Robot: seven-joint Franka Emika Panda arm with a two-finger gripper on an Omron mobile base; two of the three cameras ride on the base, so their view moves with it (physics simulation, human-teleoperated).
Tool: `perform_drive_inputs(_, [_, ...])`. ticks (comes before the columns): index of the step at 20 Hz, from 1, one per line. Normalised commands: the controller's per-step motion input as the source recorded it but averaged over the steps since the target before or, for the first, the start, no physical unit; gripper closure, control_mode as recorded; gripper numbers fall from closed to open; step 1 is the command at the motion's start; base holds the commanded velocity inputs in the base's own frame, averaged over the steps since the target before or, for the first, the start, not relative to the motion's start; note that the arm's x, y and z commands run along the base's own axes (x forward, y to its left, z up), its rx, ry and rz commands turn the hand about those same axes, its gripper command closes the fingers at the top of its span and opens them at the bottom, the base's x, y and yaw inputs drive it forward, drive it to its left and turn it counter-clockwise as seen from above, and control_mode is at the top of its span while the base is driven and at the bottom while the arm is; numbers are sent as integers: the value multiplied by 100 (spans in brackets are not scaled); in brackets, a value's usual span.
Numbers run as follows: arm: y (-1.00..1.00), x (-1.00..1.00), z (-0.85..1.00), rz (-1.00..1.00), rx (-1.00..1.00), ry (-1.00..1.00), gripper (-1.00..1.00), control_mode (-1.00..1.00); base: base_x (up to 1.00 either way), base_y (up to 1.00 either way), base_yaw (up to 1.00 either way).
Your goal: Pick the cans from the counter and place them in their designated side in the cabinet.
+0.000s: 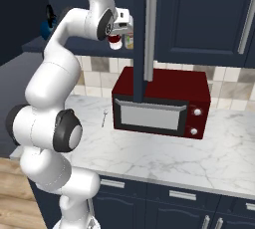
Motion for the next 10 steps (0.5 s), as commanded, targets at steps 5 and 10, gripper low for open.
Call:
perform_drive_inputs(5, [-6,5,-1,0,0,0,-100,-100,0,0,0])
perform_drive_inputs(10, [-6,-3,0,0,0,-1,-100,-100,0,0,0])
